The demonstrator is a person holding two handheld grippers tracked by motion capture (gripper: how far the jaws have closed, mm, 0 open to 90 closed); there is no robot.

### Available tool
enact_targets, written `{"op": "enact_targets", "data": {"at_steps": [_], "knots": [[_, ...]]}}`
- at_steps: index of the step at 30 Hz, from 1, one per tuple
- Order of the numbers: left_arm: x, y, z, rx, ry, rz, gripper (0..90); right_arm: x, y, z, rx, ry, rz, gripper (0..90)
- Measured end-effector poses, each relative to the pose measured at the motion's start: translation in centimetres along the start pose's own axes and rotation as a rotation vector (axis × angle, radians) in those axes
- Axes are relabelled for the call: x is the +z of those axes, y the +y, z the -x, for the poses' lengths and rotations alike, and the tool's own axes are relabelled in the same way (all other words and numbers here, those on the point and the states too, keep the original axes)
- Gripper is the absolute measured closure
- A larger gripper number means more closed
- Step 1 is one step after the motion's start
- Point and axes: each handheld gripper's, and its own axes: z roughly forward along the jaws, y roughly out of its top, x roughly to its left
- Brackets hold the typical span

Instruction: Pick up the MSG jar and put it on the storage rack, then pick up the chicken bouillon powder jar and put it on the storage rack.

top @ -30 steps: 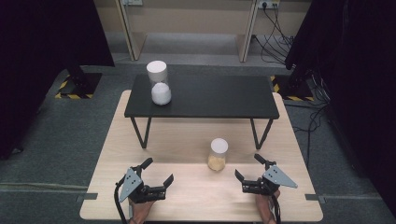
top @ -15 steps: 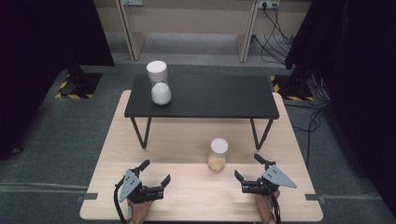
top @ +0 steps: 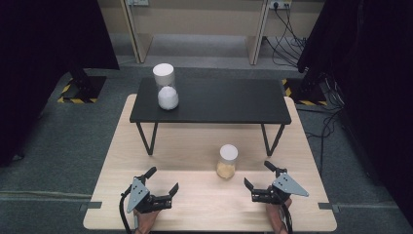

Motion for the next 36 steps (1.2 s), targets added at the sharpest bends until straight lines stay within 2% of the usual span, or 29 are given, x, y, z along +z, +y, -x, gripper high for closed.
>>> {"op": "enact_targets", "data": {"at_steps": [4,11,36], "knots": [[-0.06,-0.1,-0.11,-0.013,0.0,0.006,0.0,0.01,0.01,0.0,-0.001,0.0,-0.001,0.6],[-0.01,0.0,0.02,0.004,-0.003,0.0,0.0,0.02,0.05,-0.04,-0.003,0.0,-0.004,0.6],[-0.07,-0.02,0.1,0.007,-0.009,0.001,0.0,0.06,0.1,0.0,-0.001,0.001,-0.007,0.6]]}}
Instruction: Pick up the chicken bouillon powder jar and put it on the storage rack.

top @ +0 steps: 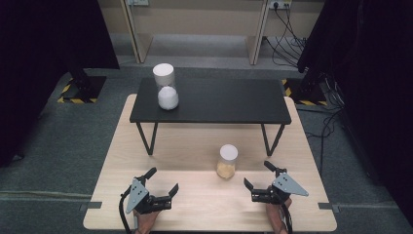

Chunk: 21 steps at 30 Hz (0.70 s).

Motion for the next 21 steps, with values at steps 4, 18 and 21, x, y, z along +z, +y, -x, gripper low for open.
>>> {"op": "enact_targets", "data": {"at_steps": [4,18,21], "knots": [[0.01,0.0,-0.04,-0.003,0.0,0.001,0.0,0.0,-0.03,0.05,0.002,0.001,0.002,0.6],[-0.01,-0.03,-0.02,-0.002,-0.001,0.003,0.0,-0.04,-0.12,0.11,0.009,0.003,0.007,0.6],[-0.03,-0.06,0.0,-0.005,0.0,0.004,0.0,-0.05,-0.14,0.13,0.01,0.004,0.008,0.6]]}}
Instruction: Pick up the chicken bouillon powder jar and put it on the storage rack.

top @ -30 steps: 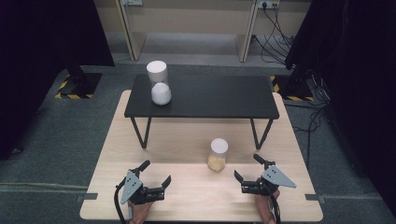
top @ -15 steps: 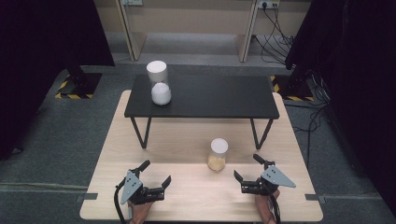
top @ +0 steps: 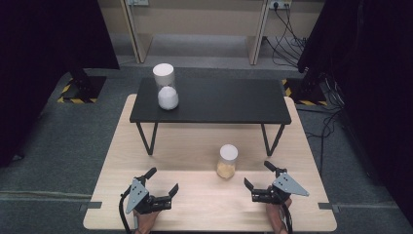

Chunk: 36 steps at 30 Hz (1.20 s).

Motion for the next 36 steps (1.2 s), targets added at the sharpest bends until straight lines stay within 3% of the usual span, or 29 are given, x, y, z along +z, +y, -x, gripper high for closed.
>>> {"op": "enact_targets", "data": {"at_steps": [19,36], "knots": [[-0.06,-0.02,-0.08,-0.008,-0.001,0.001,0.1,-0.05,-0.11,0.07,0.01,0.0,0.007,0.6],[-0.05,-0.02,-0.1,-0.008,-0.005,0.001,0.1,-0.09,-0.46,0.7,0.018,0.039,0.036,0.6]]}}
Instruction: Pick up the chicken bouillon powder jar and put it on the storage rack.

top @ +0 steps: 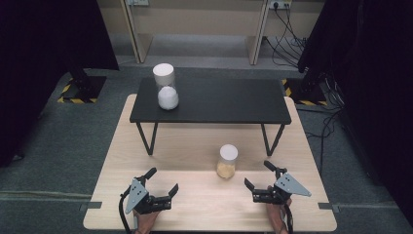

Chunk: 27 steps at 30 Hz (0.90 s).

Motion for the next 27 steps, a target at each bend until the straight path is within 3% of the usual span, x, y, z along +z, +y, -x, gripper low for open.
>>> {"op": "enact_targets", "data": {"at_steps": [6,9,14,20,27], "knots": [[0.0,0.0,0.0,0.0,0.0,0.001,0.1,0.4,0.2,0.0,0.014,0.025,-0.007,0.5],[0.0,0.0,0.0,0.001,-0.001,0.001,0.1,0.6,0.5,-0.7,-0.004,0.018,-0.01,0.4],[0.0,0.0,0.0,0.0,-0.001,0.001,0.1,1.2,1.1,-1.6,0.013,0.026,-0.004,0.6],[0.0,0.0,0.0,0.001,-0.003,0.002,0.1,1.7,1.3,-2.1,-0.001,0.036,-0.01,0.6],[0.0,0.0,0.0,0.001,-0.002,0.001,0.1,2.5,1.5,-3.2,0.011,0.016,-0.01,0.9]]}}
